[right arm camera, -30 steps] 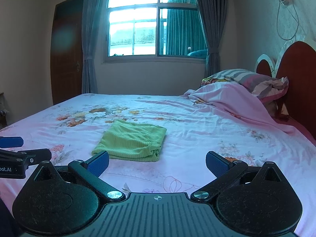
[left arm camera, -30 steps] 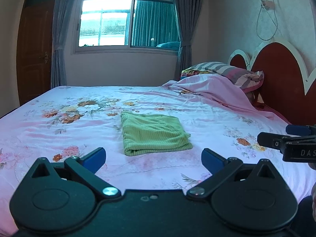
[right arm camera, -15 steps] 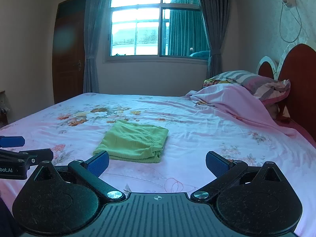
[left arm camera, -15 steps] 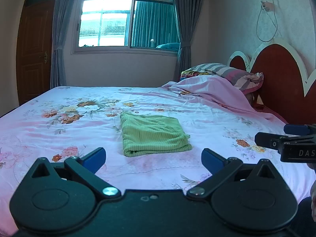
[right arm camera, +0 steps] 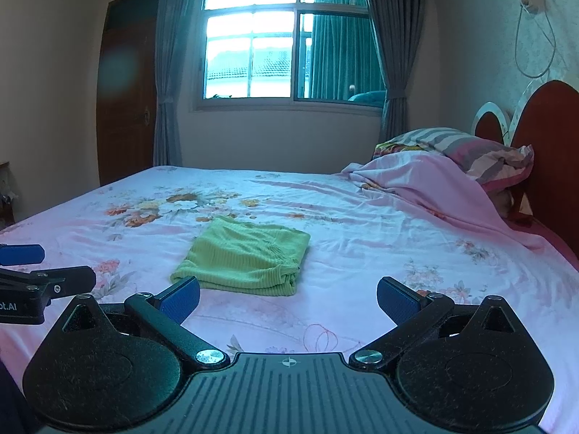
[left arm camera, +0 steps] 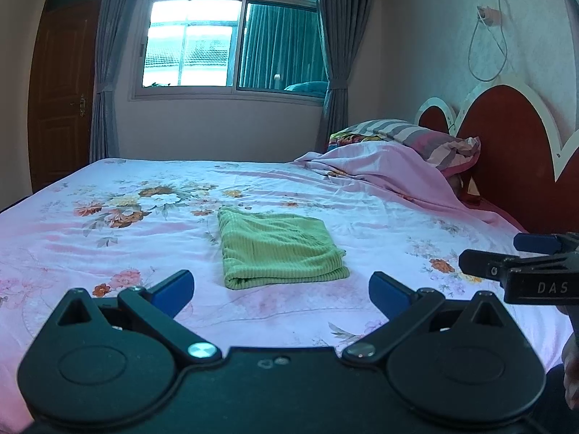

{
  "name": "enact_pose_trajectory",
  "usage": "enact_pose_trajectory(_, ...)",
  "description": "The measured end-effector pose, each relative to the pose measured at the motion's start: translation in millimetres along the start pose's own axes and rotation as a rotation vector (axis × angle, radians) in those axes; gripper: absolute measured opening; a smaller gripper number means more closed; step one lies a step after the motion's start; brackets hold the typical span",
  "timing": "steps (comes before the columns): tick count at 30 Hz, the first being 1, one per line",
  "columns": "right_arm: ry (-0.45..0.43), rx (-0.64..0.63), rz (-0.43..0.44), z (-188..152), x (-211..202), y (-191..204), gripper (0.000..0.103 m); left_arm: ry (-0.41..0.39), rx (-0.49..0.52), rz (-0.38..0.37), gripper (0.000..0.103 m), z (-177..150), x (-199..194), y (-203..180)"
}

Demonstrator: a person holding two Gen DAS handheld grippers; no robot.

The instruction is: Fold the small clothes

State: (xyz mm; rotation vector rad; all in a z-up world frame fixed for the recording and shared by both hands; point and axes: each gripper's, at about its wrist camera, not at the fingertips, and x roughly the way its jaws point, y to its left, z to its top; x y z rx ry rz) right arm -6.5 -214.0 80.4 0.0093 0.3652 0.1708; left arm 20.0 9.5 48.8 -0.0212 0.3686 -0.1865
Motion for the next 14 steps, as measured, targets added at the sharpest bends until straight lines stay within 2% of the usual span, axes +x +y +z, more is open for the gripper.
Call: enact_pose_trajectory(14, 0.006, 0.001, -0.010, -3.5, 4.7, 1.2, 0.103, -0.015, -0.008, -0.009, 0.101, 0.8, -0.5, 1.2)
